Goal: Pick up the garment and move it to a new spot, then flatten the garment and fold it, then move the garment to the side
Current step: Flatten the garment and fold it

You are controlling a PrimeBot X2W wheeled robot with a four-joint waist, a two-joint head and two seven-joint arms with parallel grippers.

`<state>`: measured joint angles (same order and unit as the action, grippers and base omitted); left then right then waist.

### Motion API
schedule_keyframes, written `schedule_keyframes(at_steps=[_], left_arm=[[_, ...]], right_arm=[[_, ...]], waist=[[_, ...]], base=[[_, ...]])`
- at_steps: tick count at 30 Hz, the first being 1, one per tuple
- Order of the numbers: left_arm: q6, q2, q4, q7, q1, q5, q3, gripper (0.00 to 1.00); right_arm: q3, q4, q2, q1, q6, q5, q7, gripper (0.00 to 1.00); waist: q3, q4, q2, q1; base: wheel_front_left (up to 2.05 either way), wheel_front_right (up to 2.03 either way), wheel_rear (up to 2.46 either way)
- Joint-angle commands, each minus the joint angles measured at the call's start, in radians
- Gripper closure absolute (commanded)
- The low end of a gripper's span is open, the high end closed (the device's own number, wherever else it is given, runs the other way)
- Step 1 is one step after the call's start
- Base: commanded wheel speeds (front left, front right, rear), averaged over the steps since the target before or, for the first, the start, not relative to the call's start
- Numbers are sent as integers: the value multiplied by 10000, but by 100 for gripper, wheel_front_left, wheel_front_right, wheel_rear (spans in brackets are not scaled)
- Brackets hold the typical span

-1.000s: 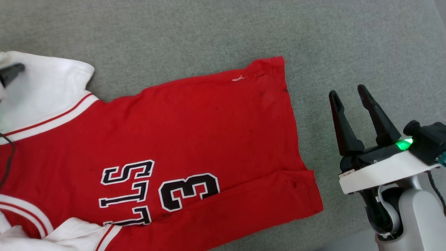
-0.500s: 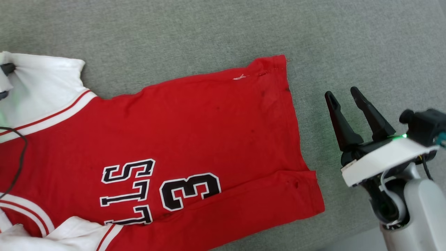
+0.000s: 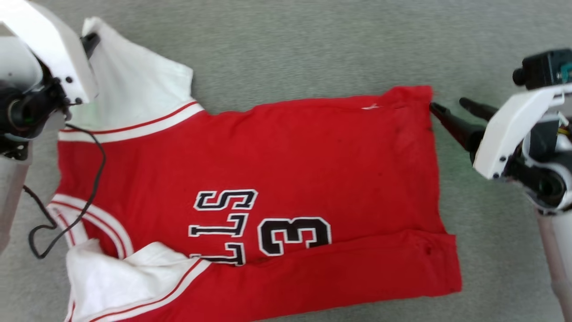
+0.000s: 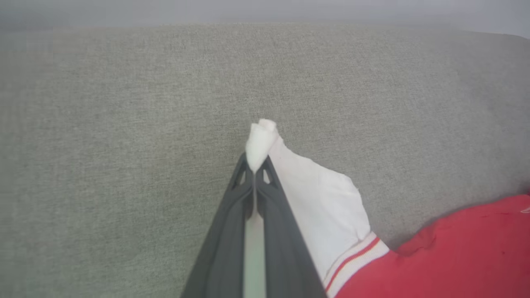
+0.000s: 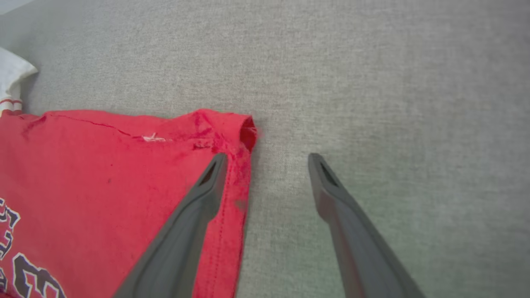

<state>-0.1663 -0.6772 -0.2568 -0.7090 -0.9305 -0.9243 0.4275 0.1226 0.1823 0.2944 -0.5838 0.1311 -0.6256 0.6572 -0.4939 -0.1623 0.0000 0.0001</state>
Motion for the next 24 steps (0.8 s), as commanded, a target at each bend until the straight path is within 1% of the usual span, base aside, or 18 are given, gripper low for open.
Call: schedule_keyframes(at_steps=[1, 5, 7, 8, 9, 10, 11, 12, 13, 15, 18, 21, 24], left_arm=[[104, 96, 142, 142, -196, 136, 67, 100], [206, 329, 500, 454, -335, 302, 221, 100], [225, 482, 702, 644, -359, 413, 311, 100], [221, 511, 780, 737, -309, 445, 351, 100], [226, 516, 804, 773, -277, 470, 350, 100], [226, 522, 843, 814, -250, 502, 360, 100], [228, 532, 868, 831, -226, 511, 376, 100], [223, 544, 891, 878, -202, 514, 384, 100], [221, 543, 901, 899, -190, 504, 381, 100], [210, 549, 912, 967, -118, 484, 366, 100], [177, 551, 880, 1109, 72, 408, 287, 100], [199, 576, 867, 1363, 384, 221, 131, 100], [183, 644, 917, 1720, 918, -72, -132, 100]], right_arm=[[31, 129, 69, -371, -6, 48, 288, 0], [141, 682, 42, -1105, -6, 207, 1198, 0], [259, 1433, -5, -1423, -8, 403, 1923, 0], [356, 2033, -201, -1429, -9, 479, 2453, 0], [440, 2252, -285, -1421, -9, 558, 2685, 0], [489, 2430, -355, -1423, -9, 602, 2869, 8], [500, 2581, -408, -1447, -9, 643, 3037, 56], [533, 2657, -442, -1453, -9, 682, 3145, 87], [527, 2688, -465, -1487, -8, 698, 3165, 100], [537, 2609, -444, -1644, -6, 740, 3116, 100], [433, 2279, -243, -1858, -6, 802, 2807, 100], [260, 1843, -57, -1901, -6, 826, 2406, 100], [59, 1447, 137, -1615, -8, 778, 2081, 100]], waist=[[-86, 473, 0, -1], [-302, 890, 0, -1], [-451, 1101, 0, -1], [-496, 1199, 0, -1], [-504, 1230, 0, -1], [-515, 1261, 0, -1], [-520, 1290, 0, -1], [-515, 1316, 0, -1], [-506, 1337, 0, -1], [-439, 1366, 0, -1], [-201, 1376, 0, -1], [177, 1402, 0, -1], [697, 1460, 0, -1]], base=[[0, 0, 0], [0, 0, 0], [0, 0, 0], [0, 0, 0], [0, 0, 0], [0, 0, 0], [0, 0, 0], [0, 0, 0], [0, 0, 0], [0, 0, 0], [0, 0, 0], [0, 0, 0], [0, 0, 0]])
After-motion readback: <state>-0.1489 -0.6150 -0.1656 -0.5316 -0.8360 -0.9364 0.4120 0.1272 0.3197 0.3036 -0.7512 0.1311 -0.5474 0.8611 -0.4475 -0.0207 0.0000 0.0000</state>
